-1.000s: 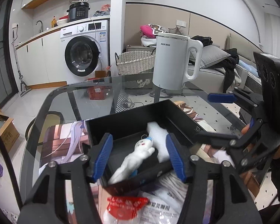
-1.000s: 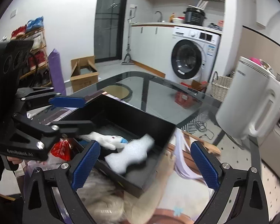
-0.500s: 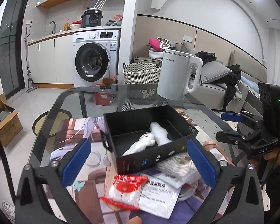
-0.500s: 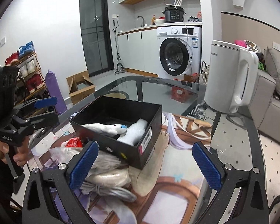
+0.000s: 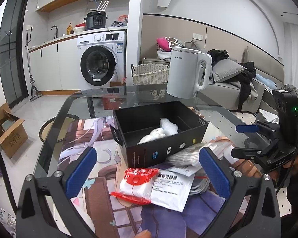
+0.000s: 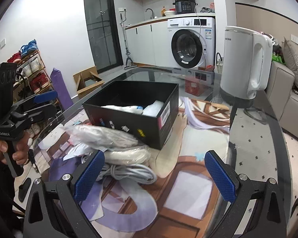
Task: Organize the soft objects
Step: 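Move the right gripper over the bagged grey coiled cable, then close the right gripper on the grey coiled cable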
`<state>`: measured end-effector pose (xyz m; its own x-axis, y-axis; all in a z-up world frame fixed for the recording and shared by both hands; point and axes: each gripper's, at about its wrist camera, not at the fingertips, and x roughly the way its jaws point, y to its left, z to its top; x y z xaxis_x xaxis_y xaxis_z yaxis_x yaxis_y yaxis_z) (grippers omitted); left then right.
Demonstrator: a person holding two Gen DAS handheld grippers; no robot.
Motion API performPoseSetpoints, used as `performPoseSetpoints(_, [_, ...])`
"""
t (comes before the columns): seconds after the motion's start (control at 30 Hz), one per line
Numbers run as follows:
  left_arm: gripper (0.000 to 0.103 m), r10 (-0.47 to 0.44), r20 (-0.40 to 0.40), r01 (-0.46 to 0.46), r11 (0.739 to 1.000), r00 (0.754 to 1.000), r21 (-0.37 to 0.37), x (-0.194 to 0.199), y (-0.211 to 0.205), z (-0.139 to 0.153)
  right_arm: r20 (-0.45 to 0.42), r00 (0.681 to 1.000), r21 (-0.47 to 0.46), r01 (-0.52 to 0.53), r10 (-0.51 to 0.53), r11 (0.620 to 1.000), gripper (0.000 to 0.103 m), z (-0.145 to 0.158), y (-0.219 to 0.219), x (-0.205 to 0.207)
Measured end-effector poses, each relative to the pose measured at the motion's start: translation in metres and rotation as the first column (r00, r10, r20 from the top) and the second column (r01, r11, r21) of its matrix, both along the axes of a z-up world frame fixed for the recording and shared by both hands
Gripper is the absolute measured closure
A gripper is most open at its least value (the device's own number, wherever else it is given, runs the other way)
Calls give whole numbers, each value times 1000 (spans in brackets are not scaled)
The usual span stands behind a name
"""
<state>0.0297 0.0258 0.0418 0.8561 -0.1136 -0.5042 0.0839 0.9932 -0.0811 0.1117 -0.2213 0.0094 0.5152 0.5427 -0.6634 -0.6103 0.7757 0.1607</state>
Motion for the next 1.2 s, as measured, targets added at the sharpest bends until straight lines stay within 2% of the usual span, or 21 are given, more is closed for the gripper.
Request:
performPoseSetpoints(0.13, [0,-2,-9,2,1000,1000,13,-2,2,-4,-11,1000,-20,-28,28,999,1,-3,3,-1])
performPoseSetpoints(0.7, [0,-11,-80,10,1000,997,-19,5,13,-23,-100,988,-44,-126,121,991,1,-34,27,-2])
performPoseSetpoints(1.03, [0,-24,-139,27,999,990,22,11,8,-37,-114,982,-44,-155,149,987,1,-44,40,1])
performPoseSetpoints(1.2, [0,-32,-147,37,999,989,29,12,7,-40,-121,972,-40,-208,202,977,1,-44,44,-5])
